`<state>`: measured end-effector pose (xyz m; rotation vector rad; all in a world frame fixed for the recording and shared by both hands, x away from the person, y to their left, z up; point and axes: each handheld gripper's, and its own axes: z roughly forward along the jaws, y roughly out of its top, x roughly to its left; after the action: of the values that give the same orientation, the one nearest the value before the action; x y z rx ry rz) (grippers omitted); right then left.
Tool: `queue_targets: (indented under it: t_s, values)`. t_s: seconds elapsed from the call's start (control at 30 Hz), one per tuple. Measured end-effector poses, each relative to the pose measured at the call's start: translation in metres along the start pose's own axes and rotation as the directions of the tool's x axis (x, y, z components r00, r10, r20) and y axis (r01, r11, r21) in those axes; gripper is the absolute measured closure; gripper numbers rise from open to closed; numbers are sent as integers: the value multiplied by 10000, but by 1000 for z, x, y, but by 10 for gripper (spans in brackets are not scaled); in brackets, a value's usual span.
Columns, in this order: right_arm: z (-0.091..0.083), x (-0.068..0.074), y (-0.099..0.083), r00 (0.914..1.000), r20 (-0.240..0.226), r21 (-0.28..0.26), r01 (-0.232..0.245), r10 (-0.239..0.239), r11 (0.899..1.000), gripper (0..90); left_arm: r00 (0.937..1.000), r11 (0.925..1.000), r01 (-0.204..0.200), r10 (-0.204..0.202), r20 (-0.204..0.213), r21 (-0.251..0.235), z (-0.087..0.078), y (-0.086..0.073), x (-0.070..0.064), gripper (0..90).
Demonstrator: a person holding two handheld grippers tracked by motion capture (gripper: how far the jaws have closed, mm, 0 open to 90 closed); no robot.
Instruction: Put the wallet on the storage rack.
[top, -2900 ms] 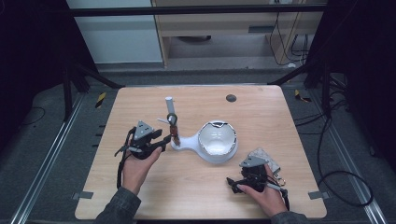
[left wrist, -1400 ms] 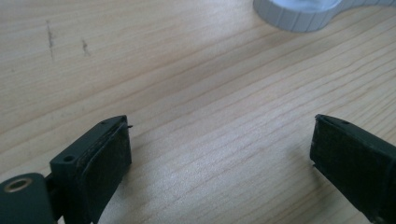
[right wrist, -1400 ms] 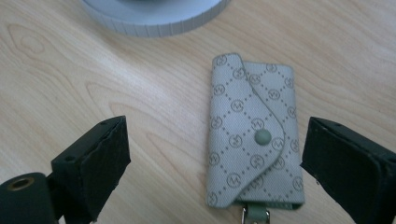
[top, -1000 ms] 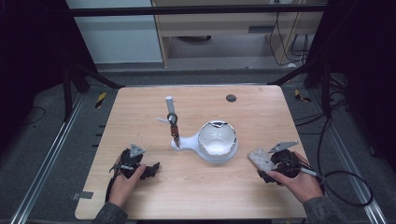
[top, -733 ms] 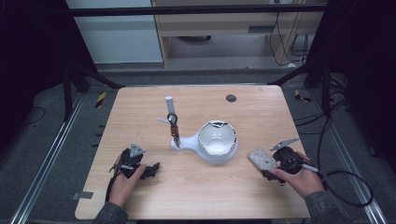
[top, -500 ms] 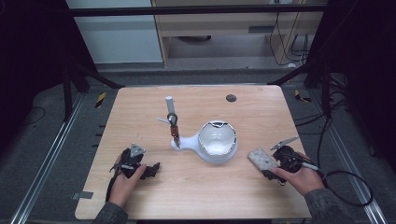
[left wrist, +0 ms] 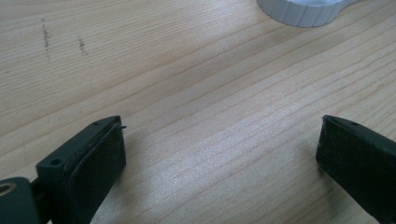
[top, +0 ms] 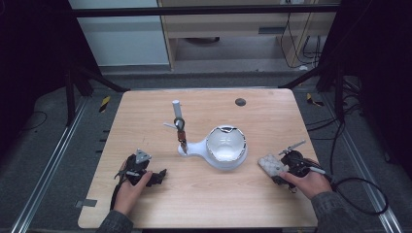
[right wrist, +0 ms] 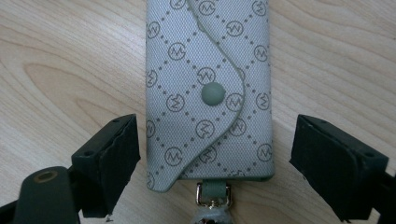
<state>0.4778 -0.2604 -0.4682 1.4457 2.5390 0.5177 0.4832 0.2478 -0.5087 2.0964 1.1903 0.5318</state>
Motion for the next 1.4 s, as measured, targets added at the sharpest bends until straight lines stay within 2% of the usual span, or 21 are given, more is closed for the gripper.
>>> queue_targets:
  t_s: [0.4, 0.77, 0.9, 1.07, 1.27, 1.4]
  values:
    - [5, 4, -1, 9998, 171, 278, 108, -113, 9996, 256, 10000, 10000, -7, 7, 22, 31, 0, 0, 0, 3]
    - [6, 5, 3, 9995, 171, 623, 246, -257, 9978, 282, 10000, 10000, -16, 16, 36, 30, 1, 1, 0, 0]
    - [4, 6, 7, 9983, 191, 861, 526, -545, 9949, 309, 10000, 10000, -17, 17, 37, 31, 1, 1, 0, 0]
    - [-1, 8, 9, 9939, 223, 838, 1057, -1079, 9909, 320, 10000, 10000, -13, 13, 34, 28, 1, 1, 0, 0]
    - [-18, 11, 12, 9891, 264, 657, 1432, -1452, 9875, 322, 10000, 10000, -15, 15, 32, 28, 1, 1, 0, 0]
    - [-31, 14, 15, 9809, 494, 633, 1847, -1879, 9808, 322, 10000, 10000, -16, 15, 32, 29, 1, 1, 0, 0]
